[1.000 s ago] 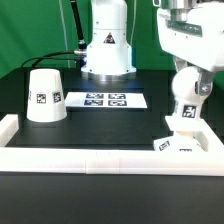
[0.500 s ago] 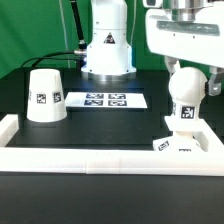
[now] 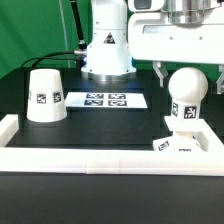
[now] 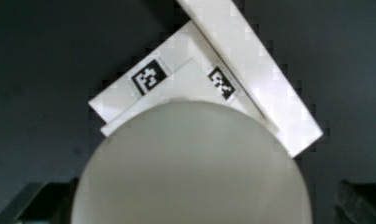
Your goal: Assemble lamp
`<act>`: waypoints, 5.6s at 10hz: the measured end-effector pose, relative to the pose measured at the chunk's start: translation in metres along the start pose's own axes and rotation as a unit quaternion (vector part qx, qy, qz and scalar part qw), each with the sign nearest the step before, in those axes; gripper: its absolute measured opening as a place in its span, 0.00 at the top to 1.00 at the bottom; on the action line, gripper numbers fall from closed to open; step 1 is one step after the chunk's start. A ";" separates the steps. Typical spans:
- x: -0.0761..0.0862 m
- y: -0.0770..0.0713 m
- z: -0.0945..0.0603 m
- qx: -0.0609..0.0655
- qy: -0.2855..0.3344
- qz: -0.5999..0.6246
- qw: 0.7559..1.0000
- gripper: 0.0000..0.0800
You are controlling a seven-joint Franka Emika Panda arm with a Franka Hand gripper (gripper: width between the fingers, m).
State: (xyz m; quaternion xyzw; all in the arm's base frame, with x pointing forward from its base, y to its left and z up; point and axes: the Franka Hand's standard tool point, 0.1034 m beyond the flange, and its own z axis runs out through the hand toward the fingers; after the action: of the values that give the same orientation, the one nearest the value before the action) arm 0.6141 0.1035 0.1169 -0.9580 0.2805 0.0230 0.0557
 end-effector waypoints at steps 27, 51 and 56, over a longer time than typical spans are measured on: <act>0.005 0.006 0.003 -0.030 0.037 0.023 0.999 0.28; -0.007 0.011 -0.032 0.058 0.006 0.446 0.893 0.13; -0.007 0.013 -0.032 0.053 0.004 0.417 0.907 0.13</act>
Offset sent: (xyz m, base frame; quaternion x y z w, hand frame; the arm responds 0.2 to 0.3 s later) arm -0.0003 -0.0023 0.0034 -0.0487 0.0232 -0.2403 0.9692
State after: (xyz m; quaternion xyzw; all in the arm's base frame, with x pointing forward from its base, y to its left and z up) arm 0.6020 0.0924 0.1480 -0.7494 0.6554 0.0250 0.0908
